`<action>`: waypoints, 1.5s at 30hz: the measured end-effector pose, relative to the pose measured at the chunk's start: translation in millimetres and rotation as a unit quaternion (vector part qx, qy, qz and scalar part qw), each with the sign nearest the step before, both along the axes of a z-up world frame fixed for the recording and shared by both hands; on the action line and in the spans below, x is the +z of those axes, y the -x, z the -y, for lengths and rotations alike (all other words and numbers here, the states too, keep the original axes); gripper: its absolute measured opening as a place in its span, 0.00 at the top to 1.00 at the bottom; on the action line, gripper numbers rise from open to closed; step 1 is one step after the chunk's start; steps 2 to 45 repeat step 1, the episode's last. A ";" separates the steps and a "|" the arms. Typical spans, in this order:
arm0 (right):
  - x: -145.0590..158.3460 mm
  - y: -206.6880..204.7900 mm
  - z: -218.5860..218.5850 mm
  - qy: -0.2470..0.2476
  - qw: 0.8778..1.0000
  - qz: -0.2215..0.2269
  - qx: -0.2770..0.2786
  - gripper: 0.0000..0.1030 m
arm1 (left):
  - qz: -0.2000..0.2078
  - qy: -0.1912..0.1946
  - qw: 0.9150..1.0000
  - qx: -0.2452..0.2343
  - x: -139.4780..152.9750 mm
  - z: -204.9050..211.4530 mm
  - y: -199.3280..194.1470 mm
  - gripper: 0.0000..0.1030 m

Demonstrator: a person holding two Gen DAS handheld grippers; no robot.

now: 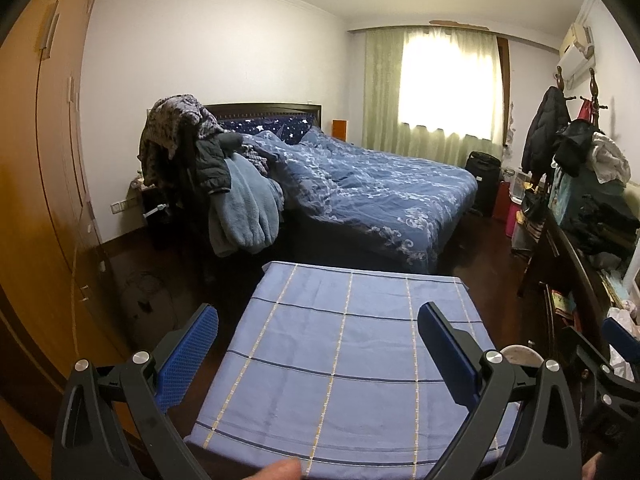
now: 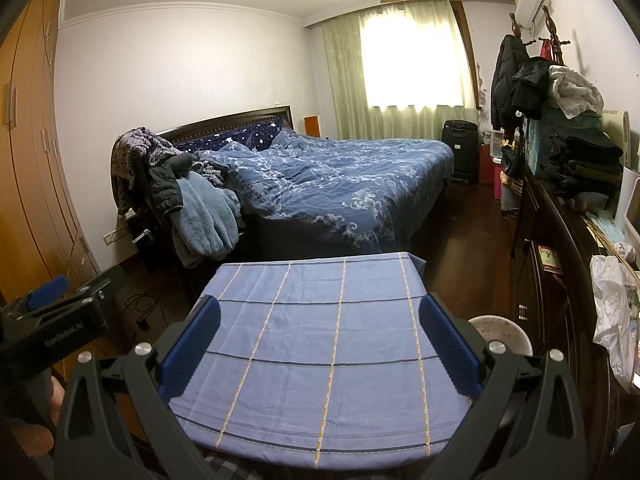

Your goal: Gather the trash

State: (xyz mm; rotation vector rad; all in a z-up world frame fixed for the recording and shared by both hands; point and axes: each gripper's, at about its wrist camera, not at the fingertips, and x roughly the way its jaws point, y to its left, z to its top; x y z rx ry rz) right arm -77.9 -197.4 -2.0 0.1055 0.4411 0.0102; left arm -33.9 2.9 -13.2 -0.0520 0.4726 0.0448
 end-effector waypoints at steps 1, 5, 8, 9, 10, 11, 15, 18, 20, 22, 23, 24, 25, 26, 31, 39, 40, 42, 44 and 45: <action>-0.2 -0.1 0.0 0.000 1.000 0.000 0.000 0.03 | 0.000 -0.004 1.000 0.000 0.4 0.0 0.1 0.03; -0.2 -0.1 0.0 0.000 1.000 0.000 0.000 0.03 | 0.000 -0.004 1.000 0.000 0.4 0.0 0.1 0.03; -0.2 -0.1 0.0 0.000 1.000 0.000 0.000 0.03 | 0.000 -0.004 1.000 0.000 0.4 0.0 0.1 0.03; -0.2 -0.1 0.0 0.000 1.000 0.000 0.000 0.03 | 0.000 -0.004 1.000 0.000 0.4 0.0 0.1 0.03; -0.2 -0.1 0.0 0.000 1.000 0.000 0.000 0.03 | 0.000 -0.004 1.000 0.000 0.4 0.0 0.1 0.03; -0.2 -0.1 0.0 0.000 1.000 0.000 0.000 0.03 | 0.000 -0.004 1.000 0.000 0.4 0.0 0.1 0.03; -0.2 -0.1 0.0 0.000 1.000 0.000 0.000 0.03 | 0.000 -0.004 1.000 0.000 0.4 0.0 0.1 0.03; -0.2 -0.1 0.0 0.000 1.000 0.000 0.000 0.03 | 0.000 -0.004 1.000 0.000 0.4 0.0 0.1 0.03; -0.2 -0.1 0.0 0.000 1.000 0.000 0.000 0.03 | 0.000 -0.004 1.000 0.000 0.4 0.0 0.1 0.03; -0.2 -0.1 0.0 0.000 1.000 0.000 0.000 0.03 | 0.000 -0.004 1.000 0.000 0.4 0.0 0.1 0.03; -0.2 -0.1 0.0 0.000 1.000 0.000 0.000 0.03 | 0.000 -0.004 1.000 0.000 0.4 0.0 0.1 0.03; -0.2 -0.1 0.0 0.000 1.000 0.000 0.000 0.03 | 0.000 -0.004 1.000 0.000 0.4 0.0 0.1 0.03; -0.2 -0.1 0.0 0.000 1.000 0.000 0.000 0.03 | 0.000 -0.004 1.000 0.000 0.4 0.0 0.1 0.03; -0.2 -0.1 0.0 0.000 1.000 0.000 0.000 0.03 | 0.000 -0.004 1.000 0.000 0.4 0.0 0.1 0.03; -0.2 -0.1 0.0 0.000 1.000 0.000 0.000 0.03 | 0.000 -0.004 1.000 0.000 0.4 0.0 0.1 0.03; -0.2 -0.1 0.0 0.000 1.000 0.000 0.000 0.03 | 0.000 -0.004 1.000 0.000 0.4 0.0 0.1 0.03; -0.2 -0.1 0.0 0.000 1.000 0.000 0.000 0.03 | 0.000 -0.004 1.000 0.000 0.4 0.0 0.1 0.03; -0.2 -0.1 0.0 0.000 1.000 0.000 0.000 0.03 | 0.000 -0.004 1.000 0.000 0.4 0.0 0.1 0.03; -0.2 -0.1 0.0 0.000 1.000 0.000 0.000 0.03 | 0.000 -0.004 1.000 0.000 0.4 0.0 0.1 0.03; -0.2 -0.1 0.0 0.000 1.000 0.000 0.000 0.03 | 0.000 -0.004 1.000 0.000 0.4 0.0 0.1 0.03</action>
